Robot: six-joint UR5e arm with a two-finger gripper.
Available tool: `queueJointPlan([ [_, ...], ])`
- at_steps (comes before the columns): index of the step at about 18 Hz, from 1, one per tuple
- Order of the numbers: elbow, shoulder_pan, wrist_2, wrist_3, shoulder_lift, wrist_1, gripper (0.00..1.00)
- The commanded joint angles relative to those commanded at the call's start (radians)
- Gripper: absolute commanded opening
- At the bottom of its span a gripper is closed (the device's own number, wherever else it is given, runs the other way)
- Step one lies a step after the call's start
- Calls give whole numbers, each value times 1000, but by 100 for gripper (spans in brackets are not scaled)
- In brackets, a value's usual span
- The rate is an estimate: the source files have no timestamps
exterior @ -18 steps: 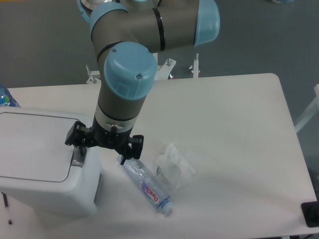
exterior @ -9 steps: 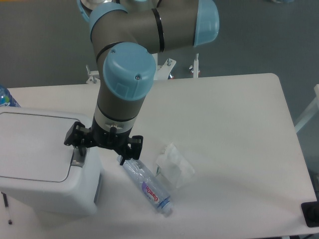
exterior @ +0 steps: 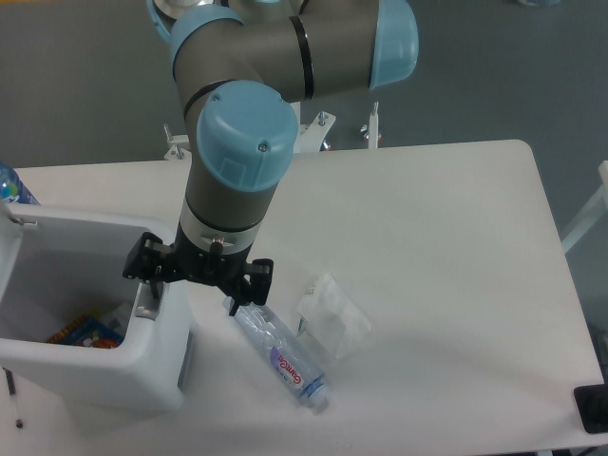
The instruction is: Open the trash can
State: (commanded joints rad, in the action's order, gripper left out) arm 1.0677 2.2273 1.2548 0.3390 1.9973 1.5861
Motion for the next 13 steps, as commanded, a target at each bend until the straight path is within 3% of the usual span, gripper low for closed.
queueJointPlan([
  [5, -24, 23, 11, 15, -20, -12, 100],
  [10, -38, 63, 17, 34, -11, -172, 100],
  [13, -40, 107, 40, 131, -11, -187, 100],
])
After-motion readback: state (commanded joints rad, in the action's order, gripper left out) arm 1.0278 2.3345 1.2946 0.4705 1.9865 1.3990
